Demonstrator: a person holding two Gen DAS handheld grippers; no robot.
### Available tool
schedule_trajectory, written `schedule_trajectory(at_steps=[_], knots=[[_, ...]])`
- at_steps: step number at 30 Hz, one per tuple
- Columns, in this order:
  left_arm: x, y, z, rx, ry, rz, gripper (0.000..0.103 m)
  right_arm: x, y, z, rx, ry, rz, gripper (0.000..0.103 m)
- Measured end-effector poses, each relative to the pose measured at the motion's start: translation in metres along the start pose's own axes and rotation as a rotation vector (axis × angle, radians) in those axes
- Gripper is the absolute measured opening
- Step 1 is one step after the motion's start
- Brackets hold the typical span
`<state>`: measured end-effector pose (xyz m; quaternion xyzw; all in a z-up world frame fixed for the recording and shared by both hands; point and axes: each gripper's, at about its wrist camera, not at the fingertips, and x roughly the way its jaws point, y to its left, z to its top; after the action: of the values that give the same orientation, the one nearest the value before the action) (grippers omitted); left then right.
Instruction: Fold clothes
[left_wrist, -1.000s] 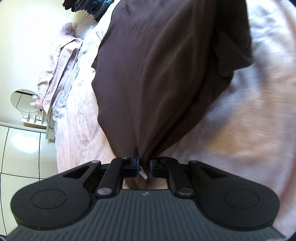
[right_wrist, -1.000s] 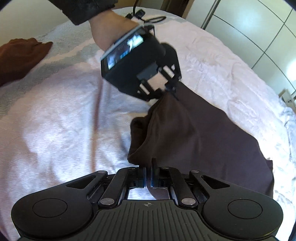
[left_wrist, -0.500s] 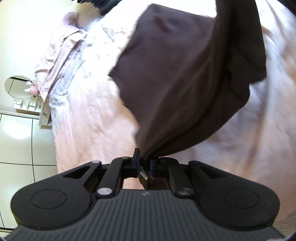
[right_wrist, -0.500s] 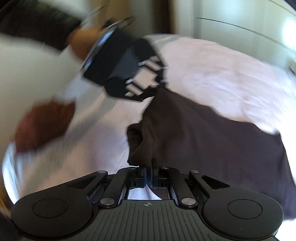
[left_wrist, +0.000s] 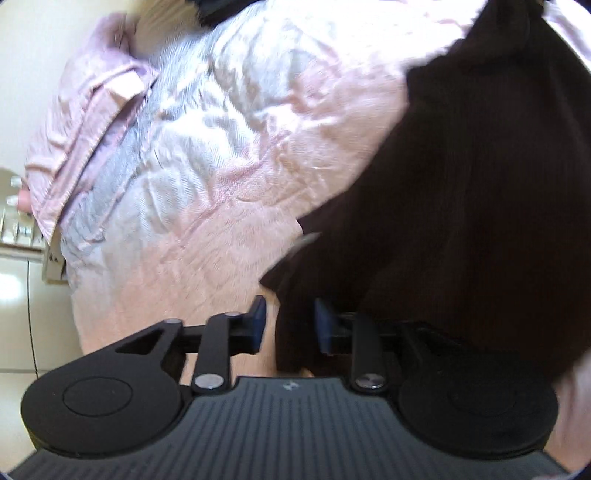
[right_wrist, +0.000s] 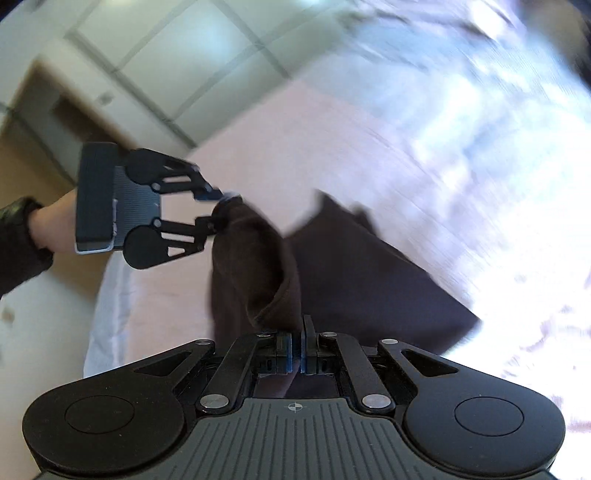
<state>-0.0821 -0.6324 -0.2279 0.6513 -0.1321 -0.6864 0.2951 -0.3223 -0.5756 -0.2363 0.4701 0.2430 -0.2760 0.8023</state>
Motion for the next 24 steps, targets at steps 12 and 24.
schedule_trajectory(at_steps=[12, 24], knots=[[0.035, 0.030, -0.070, -0.422, 0.078, -0.192, 0.037, 0.006, -0.062, -0.029, 0.351, -0.052, -0.047, 0.048], [0.091, 0.057, -0.062, -0.803, 0.005, -0.566, 0.023, 0.039, -0.061, -0.033, 0.386, -0.046, -0.046, 0.023]])
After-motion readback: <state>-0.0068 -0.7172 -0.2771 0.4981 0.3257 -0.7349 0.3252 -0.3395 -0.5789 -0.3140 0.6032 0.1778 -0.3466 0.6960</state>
